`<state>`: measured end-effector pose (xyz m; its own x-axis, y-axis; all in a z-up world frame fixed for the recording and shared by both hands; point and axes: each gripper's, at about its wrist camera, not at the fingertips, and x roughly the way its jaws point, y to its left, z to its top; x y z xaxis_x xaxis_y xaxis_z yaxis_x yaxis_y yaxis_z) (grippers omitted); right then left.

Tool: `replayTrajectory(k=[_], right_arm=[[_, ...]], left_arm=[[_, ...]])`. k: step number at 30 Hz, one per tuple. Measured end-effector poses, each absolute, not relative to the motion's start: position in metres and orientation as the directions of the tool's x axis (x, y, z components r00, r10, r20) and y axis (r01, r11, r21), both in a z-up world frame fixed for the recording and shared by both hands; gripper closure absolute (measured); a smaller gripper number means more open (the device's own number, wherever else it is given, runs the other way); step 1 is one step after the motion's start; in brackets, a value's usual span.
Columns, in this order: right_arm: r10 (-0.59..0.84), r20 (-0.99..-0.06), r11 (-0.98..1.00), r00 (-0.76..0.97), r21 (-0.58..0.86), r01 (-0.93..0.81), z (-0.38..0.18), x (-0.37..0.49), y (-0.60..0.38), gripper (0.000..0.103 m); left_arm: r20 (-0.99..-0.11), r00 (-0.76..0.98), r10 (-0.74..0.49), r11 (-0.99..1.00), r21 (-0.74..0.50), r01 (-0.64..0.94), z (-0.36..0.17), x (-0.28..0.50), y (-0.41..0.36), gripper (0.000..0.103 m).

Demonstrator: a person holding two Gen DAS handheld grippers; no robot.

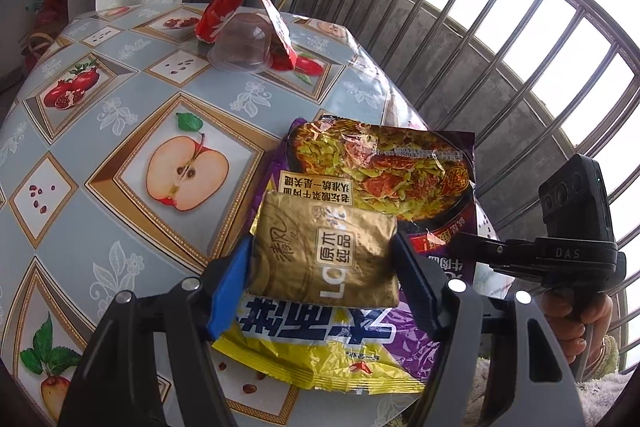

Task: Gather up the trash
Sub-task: 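Carry both over the wastebasket and open the left tool to drop the gold packet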

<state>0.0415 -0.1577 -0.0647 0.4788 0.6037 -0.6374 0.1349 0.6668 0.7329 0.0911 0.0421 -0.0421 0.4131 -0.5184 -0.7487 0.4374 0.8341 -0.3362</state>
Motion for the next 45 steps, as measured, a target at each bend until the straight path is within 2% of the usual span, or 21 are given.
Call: replayTrajectory(k=[8,14,19,23,30,34,39,42,43,44,45], right_arm=[[0.583,-0.572,0.652,0.577,0.753,0.088,-0.039,0.031,-0.180,0.103],[0.518,-0.509,0.629,0.688,0.771,0.096,-0.020,0.006,-0.221,0.103],[0.394,-0.450,0.593,0.801,0.791,0.152,-0.007,-0.030,-0.274,0.103],[0.233,-0.429,0.544,0.873,0.801,0.249,-0.007,-0.069,-0.326,0.103],[-0.040,-0.476,0.358,0.879,0.814,0.457,-0.050,-0.122,-0.403,0.103],[-0.130,-0.512,0.201,0.849,0.825,0.528,-0.093,-0.138,-0.438,0.103],[-0.204,-0.603,0.065,0.771,0.777,0.626,-0.144,-0.138,-0.471,0.103],[-0.219,-0.681,-0.017,0.699,0.719,0.695,-0.188,-0.138,-0.493,0.095],[-0.214,-0.699,-0.051,0.682,0.705,0.707,-0.205,-0.139,-0.496,0.077],[-0.203,-0.701,-0.078,0.684,0.708,0.702,-0.224,-0.138,-0.502,0.051],[-0.193,-0.720,-0.111,0.666,0.691,0.715,-0.239,-0.138,-0.505,0.045]], left_arm=[[-0.686,0.430,-0.587,0.786,-0.357,0.504,-0.005,0.100,0.030,0.036],[-0.664,0.381,-0.643,0.718,-0.349,0.602,0.023,0.113,-0.017,0.036],[-0.654,0.277,-0.704,0.612,-0.360,0.705,0.042,0.122,-0.092,0.036],[-0.662,0.176,-0.729,0.509,-0.351,0.786,0.049,0.124,-0.175,0.036],[-0.726,-0.025,-0.688,0.370,-0.381,0.847,0.006,0.123,-0.331,0.036],[-0.774,-0.092,-0.627,0.340,-0.378,0.861,-0.039,0.124,-0.407,0.035],[-0.826,-0.121,-0.551,0.354,-0.363,0.862,-0.095,0.129,-0.472,0.035],[-0.850,-0.135,-0.508,0.372,-0.358,0.857,-0.132,0.131,-0.507,0.034],[-0.856,-0.143,-0.496,0.386,-0.366,0.847,-0.147,0.132,-0.517,0.029],[-0.866,-0.152,-0.477,0.410,-0.372,0.833,-0.164,0.133,-0.526,0.026],[-0.880,-0.148,-0.451,0.438,-0.362,0.823,-0.178,0.134,-0.533,0.025]])
